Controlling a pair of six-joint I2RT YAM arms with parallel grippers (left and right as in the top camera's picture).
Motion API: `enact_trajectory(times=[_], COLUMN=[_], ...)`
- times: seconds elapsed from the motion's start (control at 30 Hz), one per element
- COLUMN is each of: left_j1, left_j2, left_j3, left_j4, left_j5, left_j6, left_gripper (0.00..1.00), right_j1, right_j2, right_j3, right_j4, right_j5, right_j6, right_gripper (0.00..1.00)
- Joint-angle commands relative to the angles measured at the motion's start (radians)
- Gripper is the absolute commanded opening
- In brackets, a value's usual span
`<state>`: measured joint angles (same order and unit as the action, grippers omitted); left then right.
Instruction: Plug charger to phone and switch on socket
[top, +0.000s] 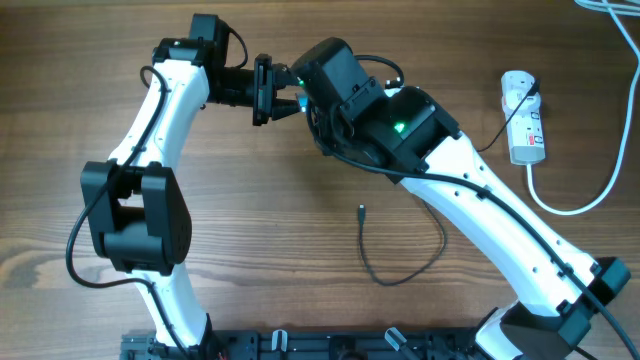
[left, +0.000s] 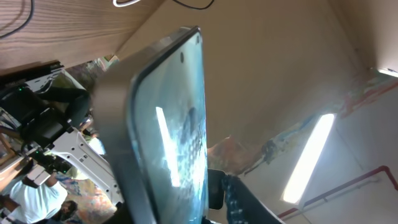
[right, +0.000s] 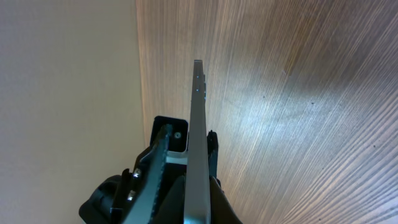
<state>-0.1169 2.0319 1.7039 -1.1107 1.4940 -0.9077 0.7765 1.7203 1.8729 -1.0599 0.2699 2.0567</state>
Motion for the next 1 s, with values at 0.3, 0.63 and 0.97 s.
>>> enact_trajectory(times=[0.3, 0.63, 0.97], left_j1=[-0.003, 0.020, 0.100], left_j2=[0.005, 0.005, 0.005], left_j3=[0.015, 0.015, 0.015], left_j4=[0.001, 0.008, -0.016], left_j5=[0.002, -0.239, -0.613], left_j6=[0.002, 0.053, 0.228], left_gripper=[0.04, 0.04, 0.04], right_j1=[0.006, -0.006, -0.150], right_j2=[-0.007, -0.056, -0.154], right_j3=[0.000, 0.000, 0.000], right_j4=[0.065, -0.028, -0.261], right_j5=[-0.008, -0.009, -0.018], right_j6=[-0.225, -0.613, -1.186], right_gripper=[0.47, 1.00, 1.00])
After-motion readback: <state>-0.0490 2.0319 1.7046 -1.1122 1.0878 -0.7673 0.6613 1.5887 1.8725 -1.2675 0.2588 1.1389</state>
